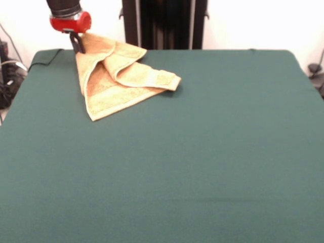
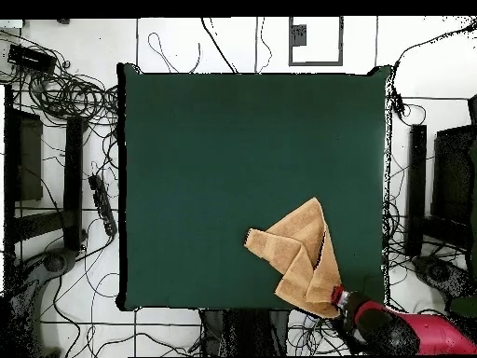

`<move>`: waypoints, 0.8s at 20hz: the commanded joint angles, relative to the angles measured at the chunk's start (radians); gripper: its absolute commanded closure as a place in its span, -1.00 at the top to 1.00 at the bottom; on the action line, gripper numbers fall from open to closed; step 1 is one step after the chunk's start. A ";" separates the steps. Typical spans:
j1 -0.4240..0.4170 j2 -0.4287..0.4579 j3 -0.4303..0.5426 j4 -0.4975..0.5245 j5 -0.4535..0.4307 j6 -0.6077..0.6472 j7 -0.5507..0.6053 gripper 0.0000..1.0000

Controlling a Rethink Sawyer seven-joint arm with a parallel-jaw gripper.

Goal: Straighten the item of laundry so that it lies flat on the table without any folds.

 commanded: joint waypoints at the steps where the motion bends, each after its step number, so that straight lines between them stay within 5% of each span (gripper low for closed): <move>1: 0.012 0.058 0.101 -0.128 0.040 0.160 -0.376 -1.00; 16: -0.047 0.099 0.154 -0.226 0.063 0.262 -0.569 -1.00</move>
